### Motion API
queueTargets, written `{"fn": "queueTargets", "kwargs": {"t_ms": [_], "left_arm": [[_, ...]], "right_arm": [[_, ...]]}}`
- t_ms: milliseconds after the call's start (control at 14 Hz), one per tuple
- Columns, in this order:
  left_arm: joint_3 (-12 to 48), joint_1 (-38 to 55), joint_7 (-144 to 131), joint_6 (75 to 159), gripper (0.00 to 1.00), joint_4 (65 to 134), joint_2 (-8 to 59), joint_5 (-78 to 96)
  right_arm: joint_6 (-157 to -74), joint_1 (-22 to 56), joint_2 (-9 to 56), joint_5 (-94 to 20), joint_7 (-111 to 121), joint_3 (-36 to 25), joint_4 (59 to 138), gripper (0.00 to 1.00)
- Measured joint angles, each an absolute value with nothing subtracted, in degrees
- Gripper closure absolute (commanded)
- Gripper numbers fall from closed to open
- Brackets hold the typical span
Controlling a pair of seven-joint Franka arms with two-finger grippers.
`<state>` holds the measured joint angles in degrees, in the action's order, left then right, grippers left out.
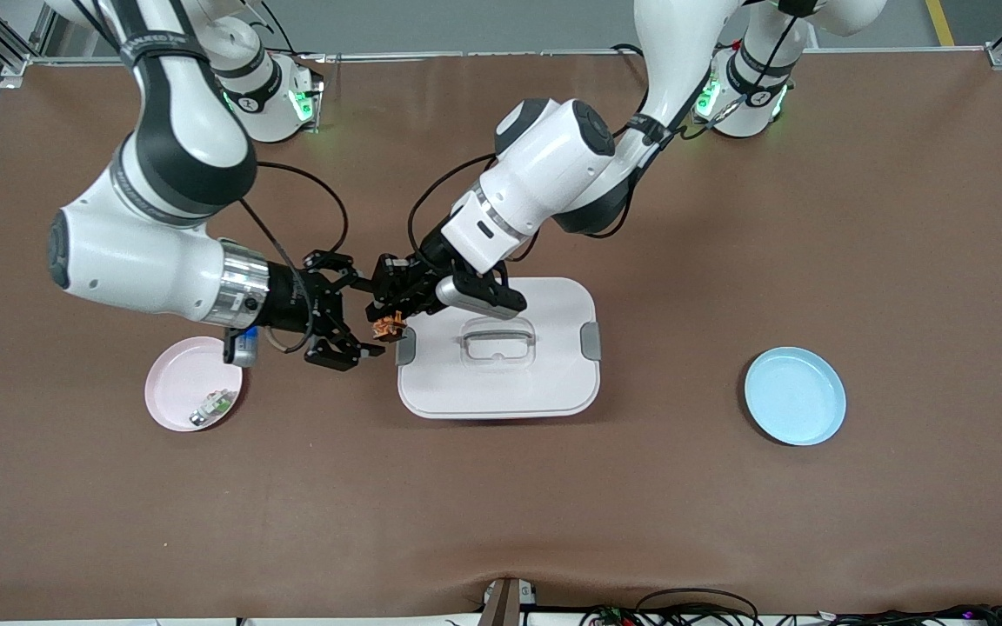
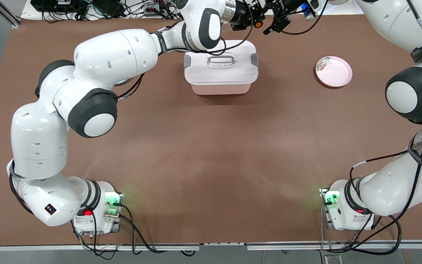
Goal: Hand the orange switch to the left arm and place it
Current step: 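Open the right gripper and withdraw while the left gripper lifts away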
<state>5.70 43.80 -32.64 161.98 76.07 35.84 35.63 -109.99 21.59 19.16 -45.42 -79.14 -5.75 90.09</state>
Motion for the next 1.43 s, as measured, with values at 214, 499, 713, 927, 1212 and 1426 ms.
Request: {"fn": "queueTargets", "kwargs": {"t_ms": [214,499,713,927,1212,1426], "left_arm": [[5.67,43.42,-32.64,161.96,0.99,80.5,31.79,35.63],[5.62,41.92,-32.56,161.51,0.99,91.68,22.1,35.63],[5.52,38.94,-30.08,152.25,0.99,99.24,12.8,35.63],[5.22,32.14,-26.58,134.21,0.99,100.95,5.43,35.59],[4.99,23.54,-21.13,113.98,0.97,100.56,-0.46,29.91],[4.92,17.47,-20.21,100.76,0.96,97.82,-2.44,24.45]], "right_arm": [[-102.9,17.91,17.8,-40.66,-71.53,-5.88,88.61,0.0],[-96.88,16.01,16.93,-35.32,-64.39,-5.89,84.94,0.0],[-92.84,15.58,16.94,-29.22,-56.72,-5.89,82.39,0.0],[-88.32,14.79,16.93,-23.39,-47.2,-5.9,80.07,0.0],[-87.59,13.06,16.98,-13.96,-30.87,-5.95,79.75,0.0],[-87.59,11.68,16.99,-9.6,-22.03,-5.98,79.33,0.0]]}}
